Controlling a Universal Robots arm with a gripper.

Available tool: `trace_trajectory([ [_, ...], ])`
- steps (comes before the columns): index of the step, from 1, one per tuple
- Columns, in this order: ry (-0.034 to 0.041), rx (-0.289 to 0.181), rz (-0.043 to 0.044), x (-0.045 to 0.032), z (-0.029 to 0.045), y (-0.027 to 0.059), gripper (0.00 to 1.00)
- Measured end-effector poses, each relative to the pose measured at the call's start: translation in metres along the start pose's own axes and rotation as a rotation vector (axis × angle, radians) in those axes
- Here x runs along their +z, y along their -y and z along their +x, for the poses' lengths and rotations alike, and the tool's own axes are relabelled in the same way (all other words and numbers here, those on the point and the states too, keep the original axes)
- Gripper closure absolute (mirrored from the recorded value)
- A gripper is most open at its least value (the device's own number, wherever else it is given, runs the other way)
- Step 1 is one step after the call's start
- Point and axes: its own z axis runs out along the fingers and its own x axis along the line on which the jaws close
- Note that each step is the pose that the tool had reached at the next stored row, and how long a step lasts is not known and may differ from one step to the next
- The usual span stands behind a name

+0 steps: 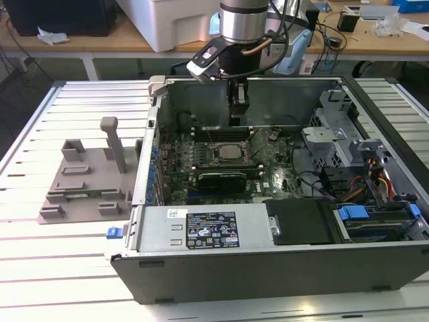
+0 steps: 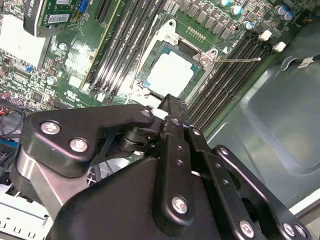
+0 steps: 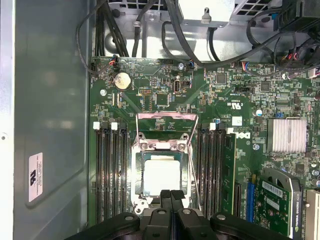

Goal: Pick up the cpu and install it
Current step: 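Place the cpu into insertion slot, then close the cpu cover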

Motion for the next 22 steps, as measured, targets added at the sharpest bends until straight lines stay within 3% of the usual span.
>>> trace_trajectory([
  [7,0.0001,0.000,0.0001,-0.0005,-0.0001,-0.0029,0.89],
  [9,-0.0001,0.000,0.0006,-0.0004,-0.0003,-0.0193,0.89],
  [13,-0.0002,0.000,0.0035,-0.0004,-0.0006,-0.0401,0.89],
  [14,-0.0001,0.000,0.0058,-0.0005,-0.0008,-0.0504,0.89],
  [16,0.0000,-0.001,0.0086,-0.0005,-0.0010,-0.0608,0.89],
  [19,0.0002,-0.001,0.0153,0.0001,-0.0006,-0.0775,0.89],
  [20,0.0003,-0.001,0.0215,0.0017,0.0000,-0.0850,0.89],
  [22,0.0003,-0.001,0.0275,0.0050,0.0006,-0.0914,0.89],
])
